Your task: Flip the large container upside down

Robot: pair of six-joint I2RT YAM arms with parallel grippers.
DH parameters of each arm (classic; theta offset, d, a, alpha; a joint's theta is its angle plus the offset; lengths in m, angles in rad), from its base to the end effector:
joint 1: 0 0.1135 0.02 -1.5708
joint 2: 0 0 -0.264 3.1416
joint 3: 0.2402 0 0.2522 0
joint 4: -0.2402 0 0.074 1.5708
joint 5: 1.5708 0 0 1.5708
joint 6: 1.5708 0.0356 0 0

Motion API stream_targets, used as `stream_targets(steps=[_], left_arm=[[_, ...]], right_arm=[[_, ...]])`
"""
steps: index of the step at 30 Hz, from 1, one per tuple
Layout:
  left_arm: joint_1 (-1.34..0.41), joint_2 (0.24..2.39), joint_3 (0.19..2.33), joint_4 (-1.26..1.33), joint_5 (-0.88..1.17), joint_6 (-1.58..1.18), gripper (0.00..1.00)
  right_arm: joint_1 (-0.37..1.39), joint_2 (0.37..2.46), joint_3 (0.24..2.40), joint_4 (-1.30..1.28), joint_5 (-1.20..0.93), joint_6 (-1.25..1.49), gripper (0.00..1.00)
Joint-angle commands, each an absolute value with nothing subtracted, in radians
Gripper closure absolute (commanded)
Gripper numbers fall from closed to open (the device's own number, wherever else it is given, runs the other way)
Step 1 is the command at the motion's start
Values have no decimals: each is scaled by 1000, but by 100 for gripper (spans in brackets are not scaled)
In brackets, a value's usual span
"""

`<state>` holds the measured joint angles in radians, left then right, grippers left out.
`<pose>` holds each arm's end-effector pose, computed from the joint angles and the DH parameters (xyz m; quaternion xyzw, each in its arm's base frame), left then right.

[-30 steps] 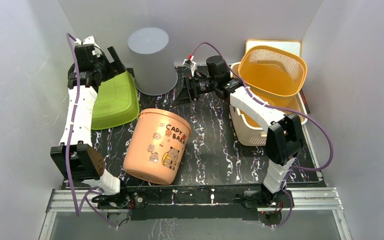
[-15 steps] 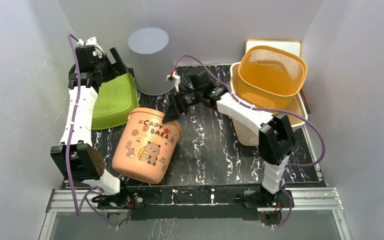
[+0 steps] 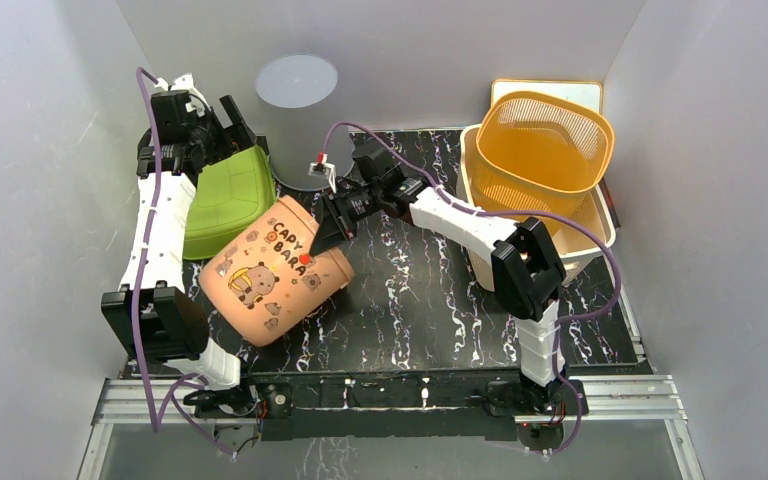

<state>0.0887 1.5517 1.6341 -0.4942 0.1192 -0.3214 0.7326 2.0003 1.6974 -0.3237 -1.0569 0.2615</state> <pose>0.3533 0.0272 0.4136 -0.1381 0.8244 -0.1130 0.5372 0.3181 0.3279 0.2841 -0.4024 0.6944 0.5820 0.1311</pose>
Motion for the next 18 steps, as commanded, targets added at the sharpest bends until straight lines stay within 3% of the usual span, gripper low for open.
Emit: stream_targets(steps=[1, 3, 7, 11, 18], left_arm=[[91, 1503, 1628, -483, 129, -314, 2], [91, 1503, 1639, -489, 127, -313, 2], [91, 1500, 1655, -506, 99, -300, 2], [91, 1495, 1664, -513, 84, -296, 2], [89, 1503, 1726, -525, 62, -293, 2]], right_arm=[[711, 1977, 1654, -124, -1133, 361, 100], [693, 1963, 1554, 172, -1205, 619, 100], [647, 1987, 1366, 1071, -1233, 1284, 100], [642, 2201, 1492, 1793, -1147, 1934, 100], [703, 2306, 1654, 1816, -1020, 1965, 100]])
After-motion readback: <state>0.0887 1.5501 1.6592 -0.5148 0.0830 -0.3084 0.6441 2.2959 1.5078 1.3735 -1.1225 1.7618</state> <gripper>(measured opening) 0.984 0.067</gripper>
